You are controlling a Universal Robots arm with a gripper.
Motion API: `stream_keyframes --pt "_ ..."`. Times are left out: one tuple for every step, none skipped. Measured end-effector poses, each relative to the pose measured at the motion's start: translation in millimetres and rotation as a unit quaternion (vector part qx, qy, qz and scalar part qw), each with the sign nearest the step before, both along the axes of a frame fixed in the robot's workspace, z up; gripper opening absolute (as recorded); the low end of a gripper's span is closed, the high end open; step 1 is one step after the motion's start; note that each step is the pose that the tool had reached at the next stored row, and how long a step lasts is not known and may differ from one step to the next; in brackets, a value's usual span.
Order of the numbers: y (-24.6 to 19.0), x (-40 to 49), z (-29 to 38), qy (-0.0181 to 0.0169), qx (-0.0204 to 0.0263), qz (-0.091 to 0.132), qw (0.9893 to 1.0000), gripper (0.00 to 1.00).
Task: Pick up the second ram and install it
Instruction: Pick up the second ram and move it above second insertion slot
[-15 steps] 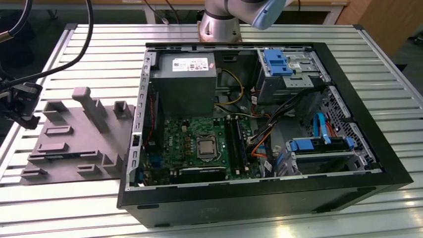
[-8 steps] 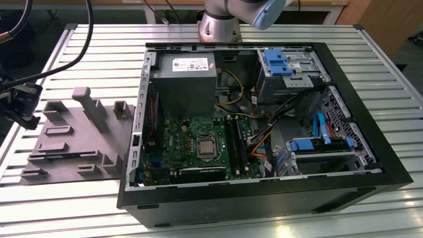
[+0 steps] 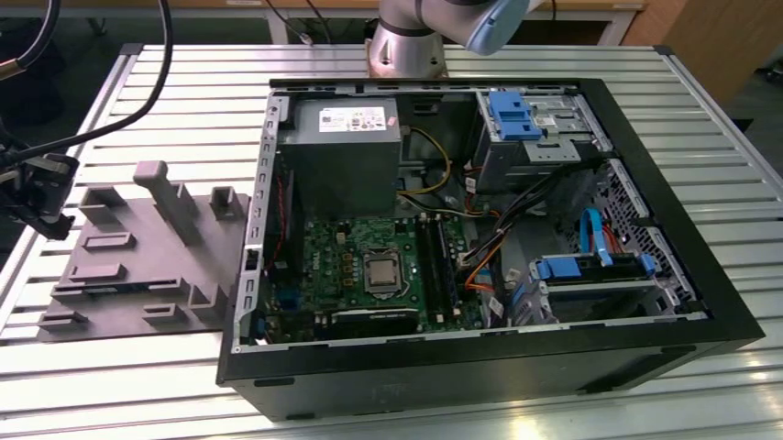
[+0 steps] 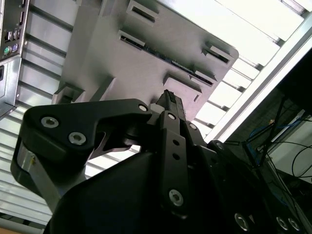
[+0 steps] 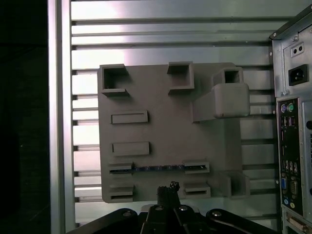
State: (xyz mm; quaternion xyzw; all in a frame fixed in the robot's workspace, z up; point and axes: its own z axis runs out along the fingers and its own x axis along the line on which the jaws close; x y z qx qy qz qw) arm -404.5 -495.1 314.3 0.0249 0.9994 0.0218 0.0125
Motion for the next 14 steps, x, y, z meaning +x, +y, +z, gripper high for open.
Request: stream_keyframes --pt "0.0 0.0 0.0 0.0 0.0 0.002 1.0 0.11" --pt "0.1 -0.1 0.0 0.0 0.0 0.006 1.0 0.11" --pt "0.1 -0.1 0.0 0.0 0.0 0.011 0.9999 0.11" --pt "0.1 -0.1 0.0 0.0 0.0 0.018 0.9998 0.11" --pt "0.0 0.0 0.0 0.0 0.0 0.024 0.9997 0.11" --pt "0.0 0.0 -0.1 0.0 0.0 0.031 0.9995 0.11" --pt "0.0 -0.1 0.0 0.0 0.0 0.037 0.9993 0.11" --pt "0.0 0.0 -0.1 0.0 0.0 0.043 0.9991 0.11" --pt "0.0 0.0 -0.1 0.0 0.0 0.05 0.9987 0.11" --pt "0.0 0.0 -0.1 0.0 0.0 0.057 0.9984 0.11" --pt "0.0 0.0 -0.1 0.0 0.0 0.065 0.9979 0.11" --pt "0.0 0.0 -0.1 0.0 0.0 0.073 0.9973 0.11" --pt "0.0 0.0 -0.2 0.0 0.0 0.081 0.9967 0.11" --pt "0.0 0.0 -0.2 0.0 0.0 0.09 0.996 0.11"
